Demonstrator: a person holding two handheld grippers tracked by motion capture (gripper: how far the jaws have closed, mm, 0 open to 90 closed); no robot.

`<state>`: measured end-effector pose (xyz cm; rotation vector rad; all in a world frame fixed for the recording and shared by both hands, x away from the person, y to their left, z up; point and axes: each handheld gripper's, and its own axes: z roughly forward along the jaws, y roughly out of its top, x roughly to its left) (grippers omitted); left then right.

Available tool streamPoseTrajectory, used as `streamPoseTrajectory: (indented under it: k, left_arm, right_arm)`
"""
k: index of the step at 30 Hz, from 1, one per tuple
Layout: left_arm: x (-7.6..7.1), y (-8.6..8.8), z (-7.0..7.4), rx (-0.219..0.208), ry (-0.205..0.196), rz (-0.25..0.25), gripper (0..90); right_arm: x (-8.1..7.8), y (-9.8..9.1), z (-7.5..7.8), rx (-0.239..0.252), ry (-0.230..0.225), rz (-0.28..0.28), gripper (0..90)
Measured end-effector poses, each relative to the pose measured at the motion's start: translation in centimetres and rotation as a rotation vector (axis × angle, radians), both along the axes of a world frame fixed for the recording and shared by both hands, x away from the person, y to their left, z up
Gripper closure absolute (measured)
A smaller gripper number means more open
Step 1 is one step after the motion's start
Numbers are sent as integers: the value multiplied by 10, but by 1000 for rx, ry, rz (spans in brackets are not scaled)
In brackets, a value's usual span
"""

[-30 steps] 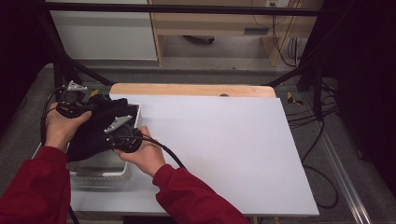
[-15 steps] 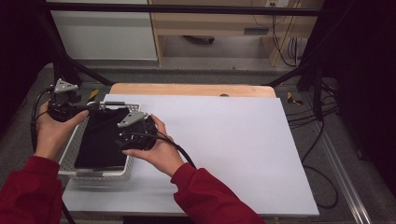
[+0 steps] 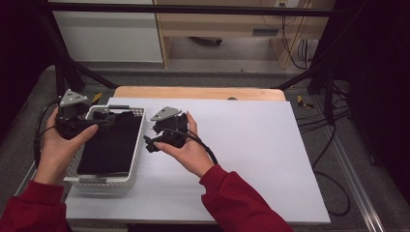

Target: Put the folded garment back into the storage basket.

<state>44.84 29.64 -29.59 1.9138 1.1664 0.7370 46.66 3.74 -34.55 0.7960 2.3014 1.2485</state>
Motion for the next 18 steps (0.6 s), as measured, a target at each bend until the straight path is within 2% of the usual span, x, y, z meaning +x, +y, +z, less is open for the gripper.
streamPoseTrajectory:
  k: [1, 6, 10, 13, 14, 18]
  left_arm:
    - [-5, -6, -5, -13, 2, -25, 60]
    - [-14, -17, -14, -24, 14, -44, 59]
    - [-22, -25, -20, -26, 16, -43, 59]
    - [-30, -28, -23, -45, 9, -48, 56]
    - [-35, -30, -26, -61, -2, -49, 52]
    - [-42, -33, -32, -54, -5, -42, 52]
  right_arm:
    - [0, -9, 3, 9, 8, 28, 60]
    - [3, -25, 8, 7, 6, 46, 54]
    - [4, -35, 13, 23, -1, 36, 59]
    - [5, -45, 17, 39, -4, 45, 75]
    - [5, -51, 20, 44, -10, 33, 77]
    - [4, -62, 23, 55, -18, 21, 72]
